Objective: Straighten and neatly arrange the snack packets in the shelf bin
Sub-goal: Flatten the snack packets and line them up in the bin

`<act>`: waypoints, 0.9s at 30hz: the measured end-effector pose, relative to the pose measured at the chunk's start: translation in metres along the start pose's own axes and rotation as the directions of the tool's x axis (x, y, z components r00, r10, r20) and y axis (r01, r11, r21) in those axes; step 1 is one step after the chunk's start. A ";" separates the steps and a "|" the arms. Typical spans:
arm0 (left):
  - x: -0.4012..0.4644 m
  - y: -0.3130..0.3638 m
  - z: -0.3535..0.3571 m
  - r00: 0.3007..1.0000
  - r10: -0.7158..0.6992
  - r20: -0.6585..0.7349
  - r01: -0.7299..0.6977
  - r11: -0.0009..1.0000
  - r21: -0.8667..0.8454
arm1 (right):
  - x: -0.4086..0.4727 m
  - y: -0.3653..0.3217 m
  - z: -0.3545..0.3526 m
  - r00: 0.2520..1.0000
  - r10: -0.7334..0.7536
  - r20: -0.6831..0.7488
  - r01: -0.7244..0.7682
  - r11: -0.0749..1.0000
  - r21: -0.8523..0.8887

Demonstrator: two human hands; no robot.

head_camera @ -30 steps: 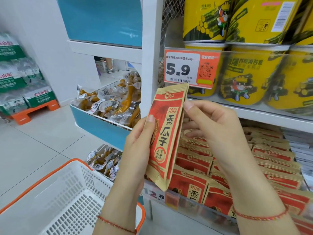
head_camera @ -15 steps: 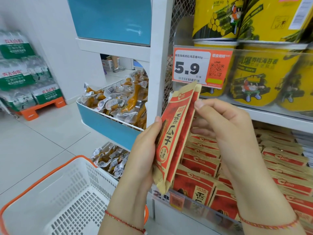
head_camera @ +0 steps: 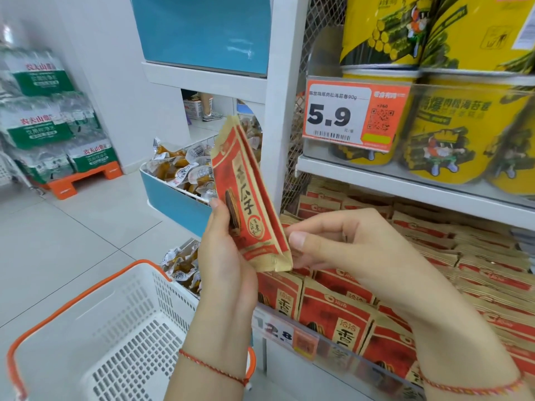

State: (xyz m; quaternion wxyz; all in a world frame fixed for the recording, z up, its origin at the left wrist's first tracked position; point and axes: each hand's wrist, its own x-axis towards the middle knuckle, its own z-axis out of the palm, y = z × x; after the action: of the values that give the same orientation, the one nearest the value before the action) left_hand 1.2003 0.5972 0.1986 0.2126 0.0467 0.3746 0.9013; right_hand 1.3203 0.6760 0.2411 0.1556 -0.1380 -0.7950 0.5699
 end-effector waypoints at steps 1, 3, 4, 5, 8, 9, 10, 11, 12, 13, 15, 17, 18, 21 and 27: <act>0.001 -0.001 -0.001 1.000 0.014 -0.005 -0.014 1.000 0.000 | 0.000 0.001 0.000 1.000 0.009 0.004 -0.009 1.000 -0.006; 0.000 -0.002 -0.001 0.998 0.060 -0.008 -0.060 0.998 0.020 | 0.001 0.003 -0.001 1.000 0.015 0.004 -0.015 1.000 -0.007; 0.000 -0.002 0.000 0.997 0.079 -0.005 -0.079 0.997 0.023 | 0.001 0.003 -0.001 1.000 0.015 0.003 -0.015 1.000 -0.002; -0.002 -0.001 0.001 0.996 0.087 0.002 -0.087 0.996 0.017 | 0.001 0.004 -0.002 1.000 0.013 0.003 -0.013 1.000 0.006; -0.004 0.001 0.002 0.997 0.077 0.032 -0.076 0.997 -0.007 | 0.001 0.004 -0.002 1.000 -0.005 0.003 0.005 1.000 0.009; -0.004 0.001 0.002 0.997 0.066 0.041 -0.066 0.998 -0.013 | 0.001 0.004 -0.002 1.000 -0.015 -0.002 0.015 1.000 0.006; -0.004 0.001 0.002 0.997 0.058 0.047 -0.058 0.998 -0.017 | 0.001 0.004 -0.001 1.000 -0.026 -0.010 0.026 1.000 0.005; -0.005 0.001 0.002 0.997 0.050 0.052 -0.050 0.999 -0.017 | 0.001 0.004 -0.001 0.999 -0.036 -0.020 0.036 0.999 0.002; -0.004 0.000 0.001 0.997 0.044 0.058 -0.043 0.999 -0.013 | 0.001 0.005 0.000 0.999 -0.044 -0.027 0.044 0.999 -0.005; -0.004 0.000 0.001 0.997 0.039 0.063 -0.039 0.999 -0.012 | 0.000 0.005 0.000 0.998 -0.049 -0.030 0.049 0.999 -0.016; -0.005 0.000 0.001 0.997 0.037 0.070 -0.037 0.999 -0.003 | 0.000 0.006 0.000 0.998 -0.054 -0.034 0.053 0.998 -0.034; -0.005 0.000 0.000 0.996 0.039 0.075 -0.039 0.999 0.001 | 0.001 0.007 -0.001 0.998 -0.053 -0.036 0.051 0.998 -0.048; -0.006 0.001 0.000 0.996 0.049 0.080 -0.050 0.999 0.010 | 0.001 0.007 -0.001 0.998 -0.050 -0.036 0.048 0.997 -0.054; -0.011 0.004 0.002 0.984 0.114 0.139 -0.126 0.989 0.081 | 0.001 0.008 -0.003 0.996 -0.047 -0.081 0.044 0.998 -0.036; -0.018 0.005 0.006 0.954 0.126 0.271 -0.190 0.956 0.224 | 0.002 0.011 -0.004 0.982 -0.037 -0.184 0.039 0.999 0.005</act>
State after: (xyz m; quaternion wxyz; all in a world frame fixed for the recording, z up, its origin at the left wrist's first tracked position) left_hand 1.2164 0.5900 0.2079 0.1777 0.2179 0.4490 0.8481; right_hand 1.3205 0.6833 0.2321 0.2398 -0.1744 -0.7773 0.5549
